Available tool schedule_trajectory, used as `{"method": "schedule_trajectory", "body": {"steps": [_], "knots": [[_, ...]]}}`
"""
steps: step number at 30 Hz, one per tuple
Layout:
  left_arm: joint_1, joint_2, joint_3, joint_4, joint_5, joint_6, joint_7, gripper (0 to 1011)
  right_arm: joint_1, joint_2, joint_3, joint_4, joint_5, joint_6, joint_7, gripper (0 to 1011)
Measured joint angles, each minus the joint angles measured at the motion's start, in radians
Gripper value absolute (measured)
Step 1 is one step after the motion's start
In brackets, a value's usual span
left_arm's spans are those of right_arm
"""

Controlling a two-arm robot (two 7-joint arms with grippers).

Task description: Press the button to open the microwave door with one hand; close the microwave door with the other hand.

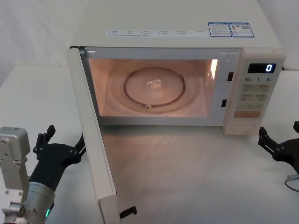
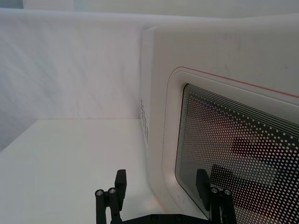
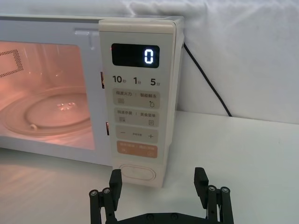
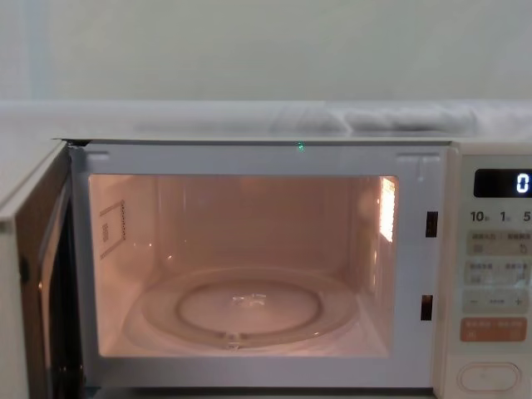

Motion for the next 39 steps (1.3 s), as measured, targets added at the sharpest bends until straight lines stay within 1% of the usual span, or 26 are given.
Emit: {"method": "schedule_trajectory", "body": {"steps": [1, 5, 9, 10, 11, 12, 14, 15, 16, 18, 23, 24, 25, 26, 27, 28, 31, 34, 39], "knots": [[0.0, 0.0, 0.0, 0.0, 0.0, 0.0, 0.0, 979, 0.0, 0.0, 0.0, 0.0, 0.0, 0.0, 0.0, 1002], [0.0, 0.0, 0.0, 0.0, 0.0, 0.0, 0.0, 870, 0.0, 0.0, 0.0, 0.0, 0.0, 0.0, 0.0, 1002], [0.0, 0.0, 0.0, 0.0, 0.0, 0.0, 0.0, 788, 0.0, 0.0, 0.0, 0.0, 0.0, 0.0, 0.0, 1002], [0.0, 0.0, 0.0, 0.0, 0.0, 0.0, 0.0, 746, 0.0, 0.0, 0.0, 0.0, 0.0, 0.0, 0.0, 1002], [0.0, 0.0, 0.0, 0.0, 0.0, 0.0, 0.0, 734, 0.0, 0.0, 0.0, 0.0, 0.0, 0.0, 0.0, 1002], [0.0, 0.0, 0.0, 0.0, 0.0, 0.0, 0.0, 668, 0.0, 0.0, 0.0, 0.0, 0.0, 0.0, 0.0, 1002], [0.0, 0.0, 0.0, 0.0, 0.0, 0.0, 0.0, 626, 0.0, 0.0, 0.0, 0.0, 0.0, 0.0, 0.0, 1002], [0.0, 0.0, 0.0, 0.0, 0.0, 0.0, 0.0, 564, 0.0, 0.0, 0.0, 0.0, 0.0, 0.0, 0.0, 1002], [0.0, 0.0, 0.0, 0.0, 0.0, 0.0, 0.0, 564, 0.0, 0.0, 0.0, 0.0, 0.0, 0.0, 0.0, 1002], [0.0, 0.0, 0.0, 0.0, 0.0, 0.0, 0.0, 502, 0.0, 0.0, 0.0, 0.0, 0.0, 0.0, 0.0, 1002], [0.0, 0.0, 0.0, 0.0, 0.0, 0.0, 0.0, 312, 0.0, 0.0, 0.0, 0.0, 0.0, 0.0, 0.0, 1002], [0.0, 0.0, 0.0, 0.0, 0.0, 0.0, 0.0, 294, 0.0, 0.0, 0.0, 0.0, 0.0, 0.0, 0.0, 1002], [0.0, 0.0, 0.0, 0.0, 0.0, 0.0, 0.0, 251, 0.0, 0.0, 0.0, 0.0, 0.0, 0.0, 0.0, 1002], [0.0, 0.0, 0.0, 0.0, 0.0, 0.0, 0.0, 237, 0.0, 0.0, 0.0, 0.0, 0.0, 0.0, 0.0, 1002], [0.0, 0.0, 0.0, 0.0, 0.0, 0.0, 0.0, 192, 0.0, 0.0, 0.0, 0.0, 0.0, 0.0, 0.0, 1002], [0.0, 0.0, 0.0, 0.0, 0.0, 0.0, 0.0, 180, 0.0, 0.0, 0.0, 0.0, 0.0, 0.0, 0.0, 1002], [0.0, 0.0, 0.0, 0.0, 0.0, 0.0, 0.0, 59, 0.0, 0.0, 0.0, 0.0, 0.0, 0.0, 0.0, 1002], [0.0, 0.0, 0.0, 0.0, 0.0, 0.0, 0.0, 0, 0.0, 0.0, 0.0, 0.0, 0.0, 0.0, 0.0, 1002], [0.0, 0.0, 0.0, 0.0, 0.0, 0.0, 0.0, 0, 0.0, 0.0, 0.0, 0.0, 0.0, 0.0, 0.0, 1002]]}}
